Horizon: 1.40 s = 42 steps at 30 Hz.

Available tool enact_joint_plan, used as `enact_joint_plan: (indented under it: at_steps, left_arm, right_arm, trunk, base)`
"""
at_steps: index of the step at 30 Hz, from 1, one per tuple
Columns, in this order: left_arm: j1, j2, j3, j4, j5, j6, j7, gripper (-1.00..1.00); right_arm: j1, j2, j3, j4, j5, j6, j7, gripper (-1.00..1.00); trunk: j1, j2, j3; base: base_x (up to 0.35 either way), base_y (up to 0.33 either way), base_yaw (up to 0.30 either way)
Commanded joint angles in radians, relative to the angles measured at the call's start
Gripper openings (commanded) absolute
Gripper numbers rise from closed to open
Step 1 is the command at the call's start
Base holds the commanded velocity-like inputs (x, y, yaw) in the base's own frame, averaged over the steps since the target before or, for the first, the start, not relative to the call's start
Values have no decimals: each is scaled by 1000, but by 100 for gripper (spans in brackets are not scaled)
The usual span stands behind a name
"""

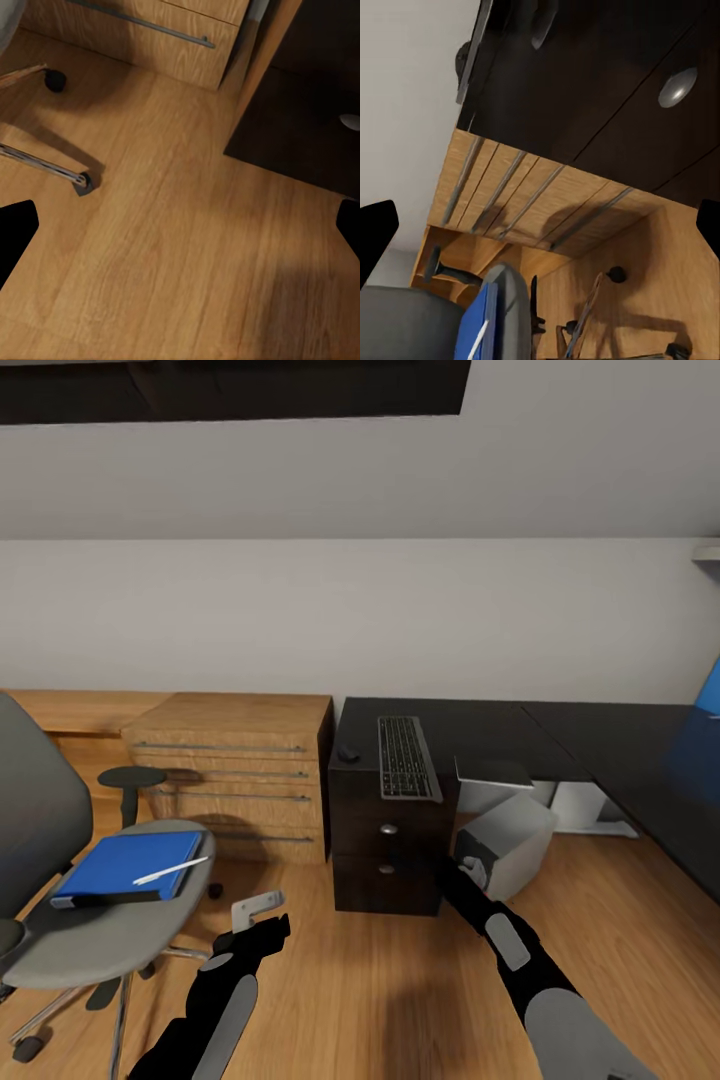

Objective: In the bedroom, organize the workspace by keeping the computer under the desk, ensuring the monitor is on the desk, placing the keyboard on the desk next to the monitor, placing the mouse on the desk next to the keyboard, moving the folder from the swivel chair onto the desk next to the mouse, stacking the notebook on top of the folder with the pen on top of the notebook, and positioning the swivel chair next to the desk.

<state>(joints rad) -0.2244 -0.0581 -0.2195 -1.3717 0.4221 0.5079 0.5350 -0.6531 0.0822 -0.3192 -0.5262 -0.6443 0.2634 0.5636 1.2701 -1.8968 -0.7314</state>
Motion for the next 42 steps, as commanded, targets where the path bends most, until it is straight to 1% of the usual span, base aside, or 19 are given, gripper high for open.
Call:
enact_joint_plan:
  at_steps: [1,2,3,4,5,6,8,9,10,18,22,31,42]
  left_arm:
    - [-1,0,-1,-1,10,1,10,100]
    - [-1,0,-1,-1,10,1,10,100]
    - [-1,0,-1,-1,10,1,10,100]
    - [-1,0,-1,-1,11,1,10,100]
    - [-1,0,-1,-1,11,2,10,100]
    - [-1,0,-2,-1,11,3,10,100]
    - [-1,-1,-10,-1,12,3,10,100]
    - [-1,-1,-22,2,12,2,10,100]
    - [-1,0,-51,23,11,0,10,100]
    - [-1,0,-71,39,13,3,8,100]
    - [-1,-1,-79,53,12,3,7,100]
    - [-1,-3,-84,61,12,3,5,100]
    - [0,-3,-90,62,14,2,5,100]
  right_arm:
    - [-6,2,-18,-43,-76,12,-77,100]
    - [-8,2,-20,-57,-117,12,-108,100]
    - [-8,2,-21,-62,-138,11,-121,100]
    - [-9,2,-21,-68,-182,9,-141,100]
    - [-10,6,-21,-52,-253,-4,-173,100]
    - [-11,8,-21,-35,-273,-12,-184,100]
    - [-11,15,-21,-13,-294,-22,-195,100]
    - [-10,19,-21,-10,-299,-26,-196,100]
    - [-10,29,-20,-8,-307,-43,-196,100]
    - [-10,34,-20,-9,-309,-63,-196,100]
    - [-10,35,-19,-9,-311,-65,-194,100]
    - [-10,45,-17,-9,-311,-65,-163,100]
    - [-10,48,-17,-9,-312,-59,-164,100]
  trunk:
    - [4,-8,-4]
    - [8,-15,-7]
    - [8,-15,-7]
    - [8,-15,-7]
    - [8,-15,-7]
    - [8,-15,-7]
    - [8,-15,-7]
    - [8,-15,-7]
    - [8,-15,-7]
    - [8,-15,-7]
    - [8,-15,-7]
    - [8,-15,-7]
    - [-34,62,27]
  base:
    - [0,0,0]
    - [0,0,0]
    - [0,0,0]
    - [0,0,0]
    - [0,0,0]
    - [0,0,0]
    - [0,0,0]
    - [0,0,0]
    - [8,0,0]
    - [169,0,0]
    - [52,0,0]
    - [137,0,0]
    - [8,0,0]
